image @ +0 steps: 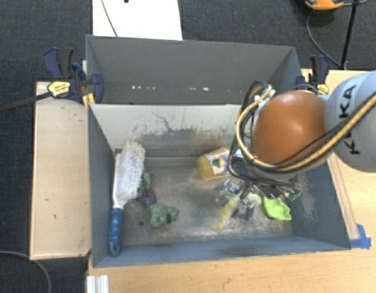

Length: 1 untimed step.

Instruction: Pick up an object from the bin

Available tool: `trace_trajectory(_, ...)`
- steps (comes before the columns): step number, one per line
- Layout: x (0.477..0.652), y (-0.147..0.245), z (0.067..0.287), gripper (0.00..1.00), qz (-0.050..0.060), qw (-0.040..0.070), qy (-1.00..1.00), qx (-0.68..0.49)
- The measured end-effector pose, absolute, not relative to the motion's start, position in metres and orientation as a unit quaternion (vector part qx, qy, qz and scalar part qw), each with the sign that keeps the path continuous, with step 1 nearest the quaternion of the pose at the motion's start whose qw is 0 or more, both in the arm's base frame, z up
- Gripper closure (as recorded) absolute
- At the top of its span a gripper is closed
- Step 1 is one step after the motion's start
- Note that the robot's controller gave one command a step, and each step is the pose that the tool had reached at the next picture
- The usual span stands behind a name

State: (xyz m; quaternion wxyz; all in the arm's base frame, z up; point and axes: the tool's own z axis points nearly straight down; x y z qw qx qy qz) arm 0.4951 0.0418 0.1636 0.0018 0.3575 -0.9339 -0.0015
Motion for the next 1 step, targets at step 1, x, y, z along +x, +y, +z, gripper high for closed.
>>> trace_trajectory(1, 0.4962, 0.0418, 0.1825, 1.00, 0.000, -0.001, -0.934, 0.357)
